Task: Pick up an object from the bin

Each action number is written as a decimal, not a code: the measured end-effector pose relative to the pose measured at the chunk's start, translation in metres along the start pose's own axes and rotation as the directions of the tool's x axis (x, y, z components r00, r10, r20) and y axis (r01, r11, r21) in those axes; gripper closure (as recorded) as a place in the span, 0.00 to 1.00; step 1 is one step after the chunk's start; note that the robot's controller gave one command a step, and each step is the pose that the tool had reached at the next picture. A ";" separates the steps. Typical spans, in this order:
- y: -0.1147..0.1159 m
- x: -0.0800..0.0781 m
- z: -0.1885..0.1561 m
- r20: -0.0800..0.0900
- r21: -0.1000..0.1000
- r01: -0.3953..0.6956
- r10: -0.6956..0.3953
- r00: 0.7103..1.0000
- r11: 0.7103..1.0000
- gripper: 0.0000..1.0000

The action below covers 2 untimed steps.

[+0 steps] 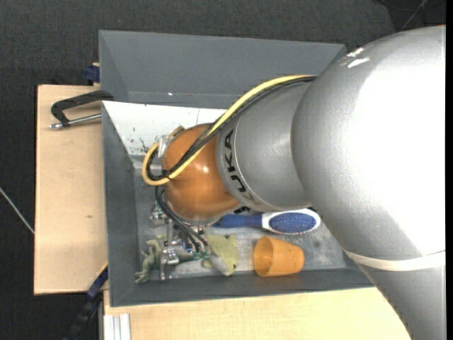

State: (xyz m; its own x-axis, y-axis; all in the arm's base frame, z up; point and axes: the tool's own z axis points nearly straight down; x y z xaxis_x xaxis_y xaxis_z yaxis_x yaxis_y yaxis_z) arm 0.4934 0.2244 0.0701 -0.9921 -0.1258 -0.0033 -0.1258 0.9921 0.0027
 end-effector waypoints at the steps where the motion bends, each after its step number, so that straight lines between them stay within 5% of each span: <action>1: 0.000 -0.003 -0.004 0.009 -0.002 -0.002 0.002 1.000 1.000 1.00; 2: -0.005 -0.028 -0.179 0.010 -0.001 0.081 -0.081 0.997 0.997 1.00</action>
Offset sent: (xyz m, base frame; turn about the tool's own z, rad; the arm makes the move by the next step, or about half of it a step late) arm 0.0000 0.0000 0.0000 0.0000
